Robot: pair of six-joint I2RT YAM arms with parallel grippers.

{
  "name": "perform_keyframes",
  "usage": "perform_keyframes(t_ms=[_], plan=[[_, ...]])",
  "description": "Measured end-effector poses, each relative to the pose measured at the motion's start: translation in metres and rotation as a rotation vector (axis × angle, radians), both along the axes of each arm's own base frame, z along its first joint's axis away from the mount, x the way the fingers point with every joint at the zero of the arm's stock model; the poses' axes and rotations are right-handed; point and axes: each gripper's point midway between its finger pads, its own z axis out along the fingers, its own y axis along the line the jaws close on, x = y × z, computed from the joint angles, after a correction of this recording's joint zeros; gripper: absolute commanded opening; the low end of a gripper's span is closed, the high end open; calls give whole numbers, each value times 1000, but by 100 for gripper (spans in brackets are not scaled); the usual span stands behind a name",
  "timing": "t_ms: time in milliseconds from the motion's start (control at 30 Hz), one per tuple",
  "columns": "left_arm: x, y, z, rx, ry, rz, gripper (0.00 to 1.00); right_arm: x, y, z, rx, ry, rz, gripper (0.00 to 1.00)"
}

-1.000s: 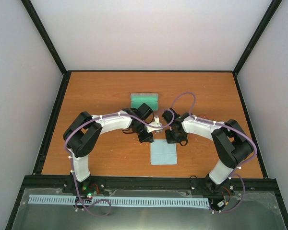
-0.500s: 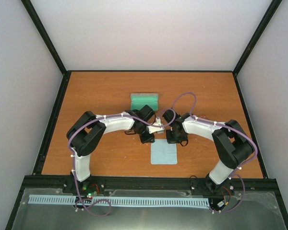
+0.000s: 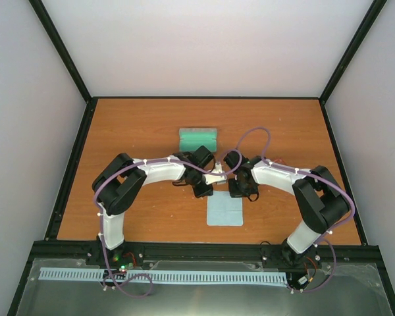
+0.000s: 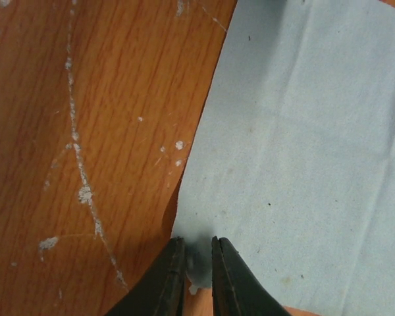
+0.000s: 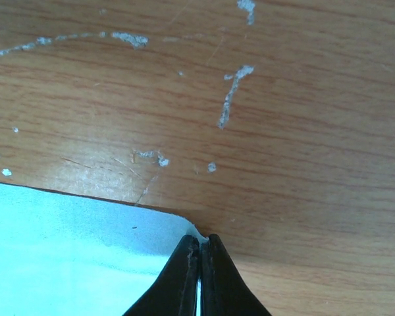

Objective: Organize the sunglasses
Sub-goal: Fold the glasses cleaning cloth at the center of the board.

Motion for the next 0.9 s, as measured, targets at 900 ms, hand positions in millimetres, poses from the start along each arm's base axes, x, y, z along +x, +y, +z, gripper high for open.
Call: perform_keyframes(t_ms=[900], plan=[[32, 1, 5, 2, -151, 1, 1, 45, -3, 19, 17, -79, -24, 3]])
